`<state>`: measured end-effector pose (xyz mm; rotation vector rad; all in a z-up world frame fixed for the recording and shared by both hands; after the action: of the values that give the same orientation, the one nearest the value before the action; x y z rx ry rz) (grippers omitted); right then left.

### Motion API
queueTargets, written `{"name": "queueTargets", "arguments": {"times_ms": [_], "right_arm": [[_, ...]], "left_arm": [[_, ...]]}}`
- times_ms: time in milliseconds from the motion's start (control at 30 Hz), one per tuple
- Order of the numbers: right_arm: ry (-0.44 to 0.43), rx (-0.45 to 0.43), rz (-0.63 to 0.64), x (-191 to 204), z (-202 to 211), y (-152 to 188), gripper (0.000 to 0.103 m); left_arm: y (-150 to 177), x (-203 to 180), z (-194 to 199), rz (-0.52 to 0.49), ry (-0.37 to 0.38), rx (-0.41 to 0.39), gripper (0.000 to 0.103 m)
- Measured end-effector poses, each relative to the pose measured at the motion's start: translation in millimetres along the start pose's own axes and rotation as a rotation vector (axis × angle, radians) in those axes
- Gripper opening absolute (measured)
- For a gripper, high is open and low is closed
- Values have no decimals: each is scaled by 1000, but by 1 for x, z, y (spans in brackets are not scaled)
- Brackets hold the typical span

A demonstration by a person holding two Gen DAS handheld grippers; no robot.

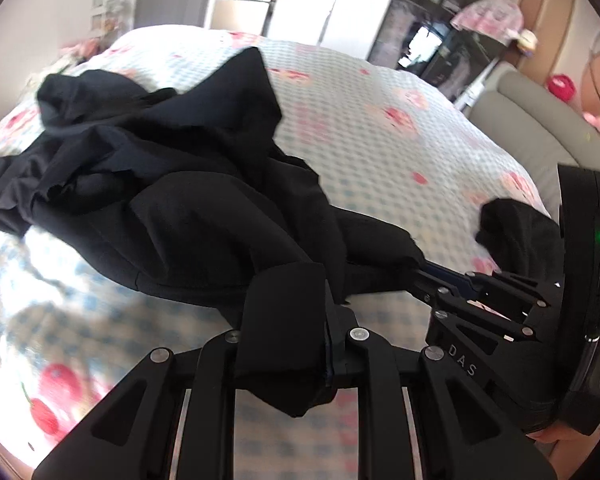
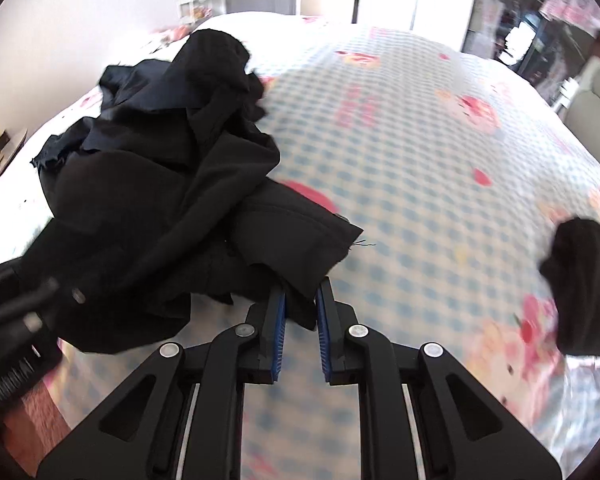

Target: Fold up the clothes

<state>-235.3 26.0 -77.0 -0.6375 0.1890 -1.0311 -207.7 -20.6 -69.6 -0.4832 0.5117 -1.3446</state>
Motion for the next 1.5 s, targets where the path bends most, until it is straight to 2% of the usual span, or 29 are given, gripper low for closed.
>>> {"name": "queueTargets", "arguments": {"times_ms": [33, 100, 133, 167, 200, 233, 300, 367, 400, 467, 500, 567, 600, 633, 733, 833, 867, 967, 1000, 1067, 1100, 1200, 1233, 1267, 1300, 1333, 1400, 1467, 1500], "right_arm": [[31, -10, -6, -13, 13, 8, 3], [115, -41, -18, -45, 44, 24, 3], [134, -45, -41, -64, 58, 34, 3], [132, -47, -80, -80, 68, 42, 3], [131, -49, -118, -96, 78, 51, 3], [128, -50, -158, -113, 88, 60, 3], [107, -35, -224, -138, 102, 89, 5], [105, -22, -253, -136, 124, 143, 10], [99, -14, -257, -138, 125, 150, 18], [71, -10, -263, -130, 134, 172, 24], [50, -4, -265, -127, 130, 172, 25], [-2, 0, -267, -117, 119, 169, 30], [-34, -3, -262, -109, 113, 163, 38], [-66, -4, -250, -98, 103, 156, 49], [-183, -15, -192, -61, 81, 128, 71], [-316, -13, -143, -20, 55, 101, 89], [-355, -5, -139, -8, 44, 93, 92], [-408, 39, -148, 25, 0, 77, 94], [-410, 59, -137, 35, -16, 74, 94], [-317, 147, -77, 48, -52, 78, 37], [-257, 179, -52, 50, -64, 81, 26], [-261, 123, -61, 54, -57, 78, 19], [-247, 100, -52, 53, -51, 76, 16], [-225, 75, -43, 49, -45, 74, 15], [-200, 46, -36, 45, -38, 69, 14], [-177, 20, -37, 39, -30, 65, 12], [-123, -28, -42, 26, -11, 57, 11], [-69, -74, -42, 9, 15, 56, 10], [-41, -86, -43, -1, 26, 59, 10]], "left_arm": [[5, -25, 2, -38, 20, 8, 18], [18, -73, 11, -63, 119, 47, 15], [25, -95, 17, -61, 190, 75, 0], [36, -120, 25, -47, 357, 142, 0], [54, -138, 35, -46, 460, 195, 0], [62, -156, 37, -92, 424, 196, 0], [62, -175, 32, -160, 283, 119, 1], [81, -169, 27, -82, 279, 164, 1], [85, -151, 23, -36, 292, 194, 1], [95, -125, 21, -8, 228, 199, 3], [101, -113, 21, 2, 191, 198, 7], [107, -82, 19, 48, 157, 184, 34], [110, -67, 18, 73, 141, 175, 60], [110, -50, 20, 103, 126, 155, 69], [109, 3, 31, 194, 61, 117, 69], [97, 67, 42, 269, -71, 45, 69], [94, 88, 40, 292, -103, 47, 69], [89, 134, 20, 380, -101, 108, 71], [86, 147, 11, 404, -93, 126, 76], [78, 160, -11, 407, -80, 165, 83], [73, 163, -22, 396, -79, 179, 83], [49, 163, -60, 328, -115, 186, 83], [42, 159, -70, 310, -117, 187, 70], [36, 149, -79, 285, -82, 194, 52], [31, 133, -81, 237, -69, 198, 21], [26, 115, -81, 184, -61, 201, 17], [21, 72, -66, 6, -129, 121, 14], [28, 29, -51, -104, -121, 82, 13], [33, 11, -45, -133, -93, 76, 13]]}}
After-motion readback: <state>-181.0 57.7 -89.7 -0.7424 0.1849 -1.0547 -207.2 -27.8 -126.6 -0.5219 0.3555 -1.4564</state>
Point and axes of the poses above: each gripper's, at about its wrist camera, not at the fingertips, and z roughly against the way its jaws point, x to its left, y to its underside, the point moved 7 cm from there along -z, roughly the way its jaws point, and after that the axes turned 14 degrees about -y, right-handed, at the moved point
